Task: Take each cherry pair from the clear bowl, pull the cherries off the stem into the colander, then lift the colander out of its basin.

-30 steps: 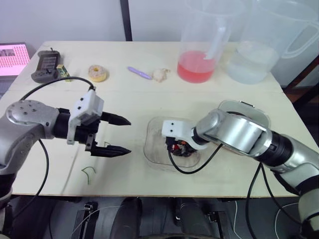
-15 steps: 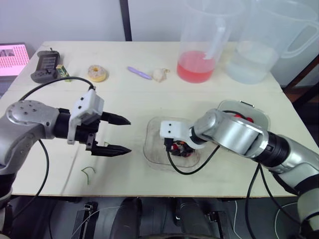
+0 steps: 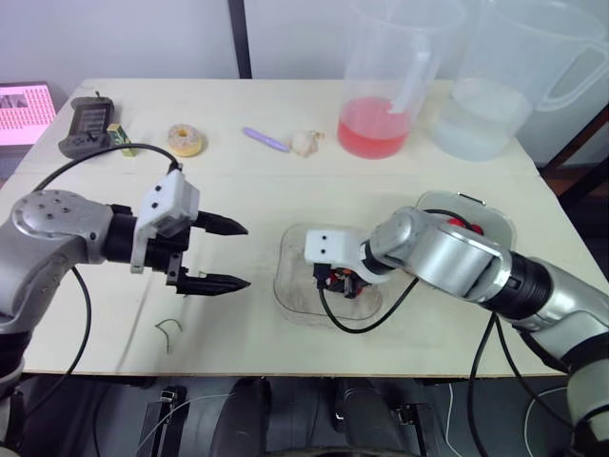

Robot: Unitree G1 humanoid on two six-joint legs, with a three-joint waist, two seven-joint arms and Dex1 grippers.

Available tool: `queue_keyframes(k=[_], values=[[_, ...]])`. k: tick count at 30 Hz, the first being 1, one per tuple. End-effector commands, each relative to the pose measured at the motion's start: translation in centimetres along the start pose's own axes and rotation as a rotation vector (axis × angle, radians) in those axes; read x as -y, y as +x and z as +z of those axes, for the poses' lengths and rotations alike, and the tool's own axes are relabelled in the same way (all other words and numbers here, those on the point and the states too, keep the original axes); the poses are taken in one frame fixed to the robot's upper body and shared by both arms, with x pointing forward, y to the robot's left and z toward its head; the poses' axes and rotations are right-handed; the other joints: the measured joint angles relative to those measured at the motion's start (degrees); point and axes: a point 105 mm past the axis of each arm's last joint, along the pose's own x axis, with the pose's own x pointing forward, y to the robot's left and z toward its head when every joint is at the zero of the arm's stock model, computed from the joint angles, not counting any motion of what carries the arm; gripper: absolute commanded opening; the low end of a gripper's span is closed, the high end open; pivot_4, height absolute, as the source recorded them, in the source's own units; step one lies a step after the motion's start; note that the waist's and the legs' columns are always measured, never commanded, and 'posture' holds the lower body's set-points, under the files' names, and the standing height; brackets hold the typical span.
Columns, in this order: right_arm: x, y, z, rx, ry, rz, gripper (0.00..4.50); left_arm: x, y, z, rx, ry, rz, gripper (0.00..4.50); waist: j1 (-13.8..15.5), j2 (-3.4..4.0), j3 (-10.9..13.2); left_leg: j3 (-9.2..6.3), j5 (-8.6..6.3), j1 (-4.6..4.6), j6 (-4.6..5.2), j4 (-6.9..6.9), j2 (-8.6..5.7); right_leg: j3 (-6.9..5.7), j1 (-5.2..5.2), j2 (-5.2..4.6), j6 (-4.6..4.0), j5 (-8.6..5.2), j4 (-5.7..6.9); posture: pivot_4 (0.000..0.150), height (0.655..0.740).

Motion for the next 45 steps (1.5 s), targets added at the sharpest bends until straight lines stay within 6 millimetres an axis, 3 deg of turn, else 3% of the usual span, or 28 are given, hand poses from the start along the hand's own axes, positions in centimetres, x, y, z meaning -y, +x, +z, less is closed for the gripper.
queue_keyframes(k=[1,8,11,14,17,23,28,45], values=[[0.8,-0.9,1.7,0.036,-0.183,-0.052,1.4,0.0,-0.2,0.9,0.001,0.045,0.007,4.5,-0.02,0.0,0.0,0.0,0.0,0.0,0.0,0.0,0.0,0.0,0.0,0.0,0.0,0.0,0.0,0.15,0.7321],[0.7,-0.5,3.1,0.031,-0.483,-0.038,1.4,0.0,0.0,0.9,0.005,0.048,0.004,4.5,-0.04,0.0,0.0,0.0,0.0,0.0,0.0,0.0,0.0,0.0,-0.01,0.02,0.01,-0.01,0.0,0.15,0.7321],[0.8,-0.4,3.3,0.026,-0.528,-0.038,1.4,0.0,0.1,1.0,0.007,0.05,0.004,4.5,-0.01,0.0,0.0,0.0,0.0,0.0,0.0,0.0,0.0,-0.01,0.0,0.02,0.01,0.0,0.0,0.15,0.7321],[1.0,-0.7,3.1,0.019,-0.533,-0.039,2.38,0.1,0.1,0.9,0.003,0.05,0.0,4.5,0.0,0.0,0.0,0.0,0.0,0.0,0.0,0.01,0.0,-0.01,0.0,0.02,0.01,0.0,0.02,0.15,0.7321],[1.3,-2.2,3.2,0.039,-0.513,-0.053,3.74,0.2,0.2,1.1,0.012,0.05,-0.012,4.5,0.18,0.0,0.0,0.0,0.0,0.0,0.0,0.01,0.0,-0.01,0.0,0.02,0.01,0.0,0.01,0.15,0.7321],[1.9,-4.7,1.5,0.069,-0.198,-0.044,3.74,0.2,0.3,1.3,0.028,0.051,-0.029,4.5,0.2,0.0,0.0,-0.01,0.0,0.02,0.0,0.02,0.0,-0.01,0.04,0.02,0.01,0.0,0.02,0.15,0.7321],[1.7,-5.3,0.1,0.051,0.019,-0.035,3.74,-0.1,0.4,1.2,0.033,0.053,-0.037,4.5,0.15,0.0,0.0,-0.02,0.0,0.02,0.0,0.03,0.0,-0.01,0.04,0.02,0.0,0.0,0.03,0.15,0.7321],[1.4,-1.4,0.0,0.018,0.199,-0.103,3.74,-0.3,0.5,1.0,0.02,0.066,-0.049,4.5,0.02,-0.01,-0.01,-0.06,0.0,0.02,0.0,0.02,-0.01,-0.01,0.05,0.03,0.0,0.0,0.04,0.15,0.7321]])
